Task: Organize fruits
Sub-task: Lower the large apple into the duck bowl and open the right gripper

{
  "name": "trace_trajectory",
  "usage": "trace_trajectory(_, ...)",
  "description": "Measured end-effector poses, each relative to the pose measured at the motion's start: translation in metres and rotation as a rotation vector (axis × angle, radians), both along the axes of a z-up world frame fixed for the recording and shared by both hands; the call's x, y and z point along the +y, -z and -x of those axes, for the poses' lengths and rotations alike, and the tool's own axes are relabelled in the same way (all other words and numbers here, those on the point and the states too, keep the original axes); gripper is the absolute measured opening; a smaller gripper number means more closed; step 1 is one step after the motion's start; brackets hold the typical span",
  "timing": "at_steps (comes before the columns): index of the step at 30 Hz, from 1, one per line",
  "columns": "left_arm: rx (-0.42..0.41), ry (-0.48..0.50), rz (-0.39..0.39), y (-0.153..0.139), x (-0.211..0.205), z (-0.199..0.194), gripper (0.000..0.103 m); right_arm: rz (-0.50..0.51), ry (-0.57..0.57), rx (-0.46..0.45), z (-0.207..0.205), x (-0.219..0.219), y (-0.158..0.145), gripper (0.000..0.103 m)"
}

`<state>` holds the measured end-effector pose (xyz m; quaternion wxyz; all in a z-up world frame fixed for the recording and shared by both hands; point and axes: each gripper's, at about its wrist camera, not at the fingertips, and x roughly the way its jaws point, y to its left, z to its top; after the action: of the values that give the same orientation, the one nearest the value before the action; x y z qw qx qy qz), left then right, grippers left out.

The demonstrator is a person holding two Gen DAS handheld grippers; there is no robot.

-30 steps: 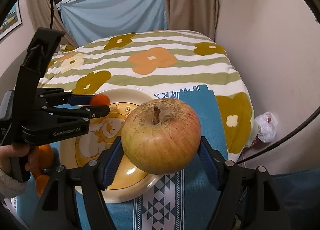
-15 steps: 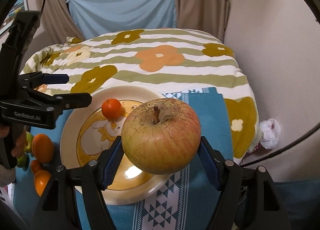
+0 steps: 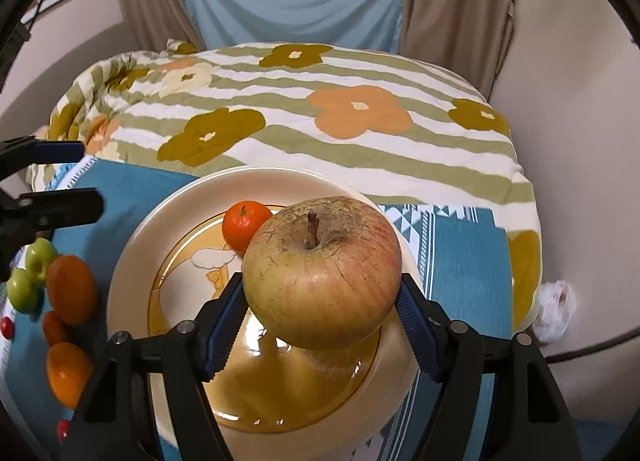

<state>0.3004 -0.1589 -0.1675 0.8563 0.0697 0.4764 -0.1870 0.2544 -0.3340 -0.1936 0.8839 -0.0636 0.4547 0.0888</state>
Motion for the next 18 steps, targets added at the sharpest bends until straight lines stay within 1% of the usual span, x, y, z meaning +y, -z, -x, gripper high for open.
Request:
trace_trajectory(6, 0.017, -0.024, 0.009, 0.003, 0.009, 0.004, 0.103, 0.019, -0.017, -0.007, -0.004, 0.004, 0.002, 0.07)
trace_trajectory(8, 0.018, -0.029, 0.013, 0.003, 0.011, 0.006, 0.103, 0.022, -0.023, -0.028, -0.003, 0.004, 0.001, 0.07)
trace_trajectory(9, 0.018, -0.031, 0.014, 0.003, 0.011, 0.006, 0.103, 0.024, -0.023, -0.049, -0.001, 0.004, -0.003, 0.079)
trace_trajectory(10, 0.017, -0.035, 0.014, 0.002, 0.012, 0.007, 0.103, 0.023, -0.027, -0.06, -0.001, 0.003, -0.006, 0.099)
trace_trajectory(11, 0.016, -0.038, 0.015, 0.001, 0.012, 0.008, 0.103, 0.02, -0.032, -0.066, 0.001, 0.002, -0.008, 0.103)
trace_trajectory(14, 0.013, -0.049, 0.023, -0.001, 0.014, 0.012, 0.103, 0.016, -0.031, -0.068, 0.003, 0.0, -0.01, 0.103)
trace_trajectory(18, 0.012, -0.059, 0.03, -0.003, 0.014, 0.017, 0.103, 0.022, -0.027, -0.049, 0.006, -0.004, -0.007, 0.103)
